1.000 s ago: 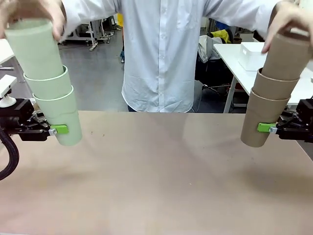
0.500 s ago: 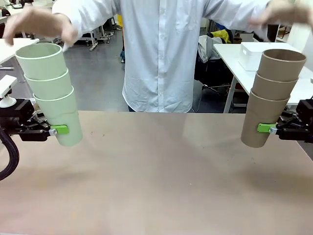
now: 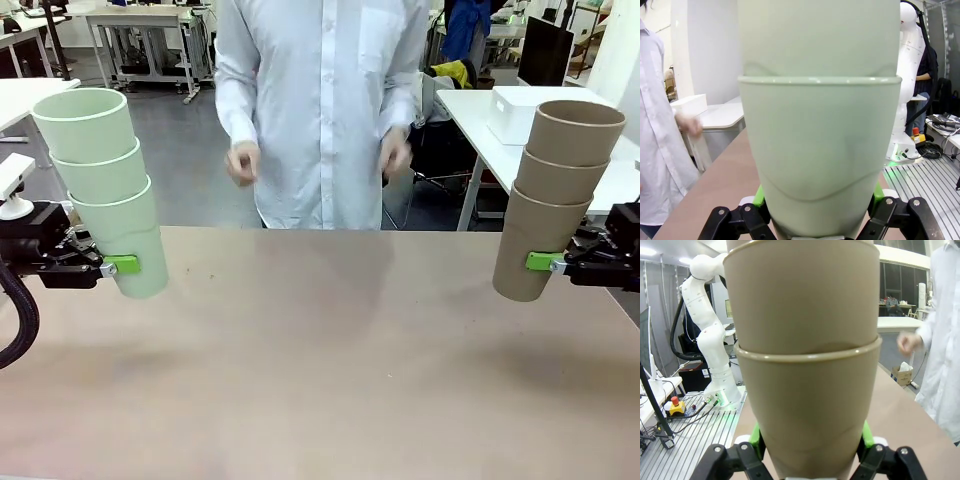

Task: Stack the cups and store them in the basket.
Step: Place the stack of Reusable plastic cups into the Pantry Basket.

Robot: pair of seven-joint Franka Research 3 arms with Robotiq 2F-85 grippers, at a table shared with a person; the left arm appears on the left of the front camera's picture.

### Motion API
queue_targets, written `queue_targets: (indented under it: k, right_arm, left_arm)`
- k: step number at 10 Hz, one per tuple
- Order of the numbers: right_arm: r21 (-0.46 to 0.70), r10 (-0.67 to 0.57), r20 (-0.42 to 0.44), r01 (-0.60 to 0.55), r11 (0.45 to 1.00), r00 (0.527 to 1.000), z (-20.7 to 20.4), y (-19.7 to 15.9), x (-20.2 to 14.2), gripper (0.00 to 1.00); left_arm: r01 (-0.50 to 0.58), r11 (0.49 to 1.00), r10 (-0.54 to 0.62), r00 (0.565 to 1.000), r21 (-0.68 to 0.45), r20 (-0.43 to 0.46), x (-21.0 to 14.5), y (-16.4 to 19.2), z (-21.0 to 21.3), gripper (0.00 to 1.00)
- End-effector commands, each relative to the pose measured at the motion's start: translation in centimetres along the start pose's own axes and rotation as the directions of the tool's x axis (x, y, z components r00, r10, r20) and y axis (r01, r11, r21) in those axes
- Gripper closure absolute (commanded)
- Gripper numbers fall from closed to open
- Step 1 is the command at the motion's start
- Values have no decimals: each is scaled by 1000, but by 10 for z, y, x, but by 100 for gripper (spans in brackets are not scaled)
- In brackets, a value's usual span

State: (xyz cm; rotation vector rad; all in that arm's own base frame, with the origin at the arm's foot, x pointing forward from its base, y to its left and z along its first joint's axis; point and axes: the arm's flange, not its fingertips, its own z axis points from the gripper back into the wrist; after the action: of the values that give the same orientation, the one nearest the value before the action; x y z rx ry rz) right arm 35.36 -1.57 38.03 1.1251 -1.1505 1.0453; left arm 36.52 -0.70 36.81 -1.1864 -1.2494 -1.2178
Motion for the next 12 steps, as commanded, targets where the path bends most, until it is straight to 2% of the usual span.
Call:
queue_targets:
  k: [1, 12]
  right_arm:
    - [-5, 10, 5, -10, 1000, 1000, 0, 0, 4, 15]
    - [-5, 10, 5, -10, 1000, 1000, 0, 0, 4, 15]
  left_arm:
    - [10, 1000, -10, 1000, -6, 6, 4, -1, -1, 15]
    - [10, 1000, -10, 1000, -6, 6, 4, -1, -1, 15]
